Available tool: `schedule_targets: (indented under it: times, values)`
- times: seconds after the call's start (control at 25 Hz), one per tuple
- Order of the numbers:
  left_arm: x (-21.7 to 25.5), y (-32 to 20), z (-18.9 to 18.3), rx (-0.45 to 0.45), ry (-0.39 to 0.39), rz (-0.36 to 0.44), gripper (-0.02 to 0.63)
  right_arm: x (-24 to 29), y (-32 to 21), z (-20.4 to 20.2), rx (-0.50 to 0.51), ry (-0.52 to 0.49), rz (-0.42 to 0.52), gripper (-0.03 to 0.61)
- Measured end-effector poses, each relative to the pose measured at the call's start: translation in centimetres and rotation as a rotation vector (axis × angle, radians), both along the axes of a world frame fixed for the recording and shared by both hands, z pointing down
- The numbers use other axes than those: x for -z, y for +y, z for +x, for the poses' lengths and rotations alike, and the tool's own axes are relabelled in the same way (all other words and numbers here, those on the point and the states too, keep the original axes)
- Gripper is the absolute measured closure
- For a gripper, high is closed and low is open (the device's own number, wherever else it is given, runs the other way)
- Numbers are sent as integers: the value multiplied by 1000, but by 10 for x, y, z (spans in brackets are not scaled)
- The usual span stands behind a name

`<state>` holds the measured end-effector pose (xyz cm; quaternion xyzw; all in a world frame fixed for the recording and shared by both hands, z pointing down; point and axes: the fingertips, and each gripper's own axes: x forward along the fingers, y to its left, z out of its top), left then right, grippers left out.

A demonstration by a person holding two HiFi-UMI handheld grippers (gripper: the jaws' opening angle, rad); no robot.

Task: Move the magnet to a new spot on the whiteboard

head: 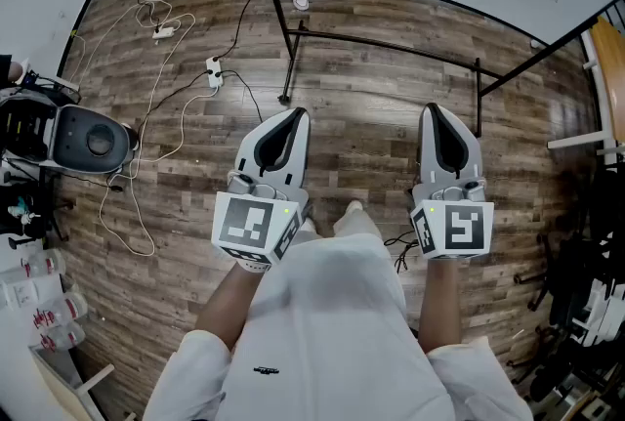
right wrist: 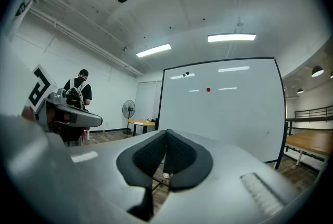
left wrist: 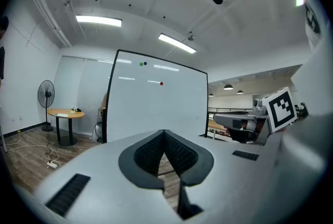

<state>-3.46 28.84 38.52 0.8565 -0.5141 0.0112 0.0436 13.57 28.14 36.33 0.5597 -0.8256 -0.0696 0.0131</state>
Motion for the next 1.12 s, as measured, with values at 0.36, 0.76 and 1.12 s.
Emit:
schedule_targets:
  times: [0.36,0.76,1.12]
  values:
    - [19,34,36,-58,13,-14,607,12,39,22,-36,-43,-40,568]
    - [19,31,67,-88,-15,-15,607,3,40,54,-64,-105,-39,568]
    - [13,4,80,-88,-30,-46,607,-8,16,73,-79,-137,-55,568]
